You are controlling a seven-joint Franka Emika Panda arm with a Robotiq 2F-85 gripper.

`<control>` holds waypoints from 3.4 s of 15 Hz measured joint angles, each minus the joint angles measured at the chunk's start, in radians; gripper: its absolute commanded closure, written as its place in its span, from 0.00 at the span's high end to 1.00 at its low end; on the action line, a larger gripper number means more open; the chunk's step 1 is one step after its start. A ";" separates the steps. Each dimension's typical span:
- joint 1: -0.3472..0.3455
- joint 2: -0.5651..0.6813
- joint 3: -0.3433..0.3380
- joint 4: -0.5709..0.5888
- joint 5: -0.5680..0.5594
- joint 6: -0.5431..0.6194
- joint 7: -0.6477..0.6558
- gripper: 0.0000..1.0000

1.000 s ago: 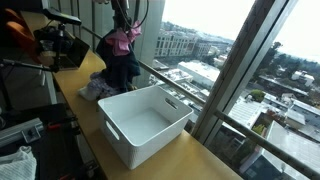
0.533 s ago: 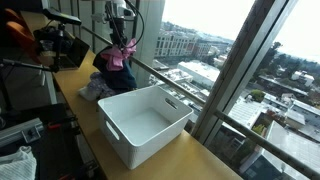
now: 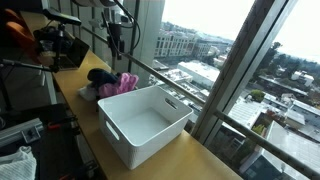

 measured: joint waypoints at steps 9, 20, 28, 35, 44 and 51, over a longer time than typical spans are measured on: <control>-0.013 -0.026 -0.043 0.016 0.031 0.005 -0.012 1.00; -0.013 -0.027 -0.043 0.016 0.031 0.005 -0.012 1.00; -0.013 -0.027 -0.043 0.016 0.031 0.005 -0.012 1.00; 0.086 0.068 -0.036 0.000 -0.044 0.110 0.064 1.00; 0.329 0.329 -0.099 -0.011 -0.233 0.287 0.229 1.00; 0.343 0.338 -0.210 -0.075 -0.335 0.372 0.230 1.00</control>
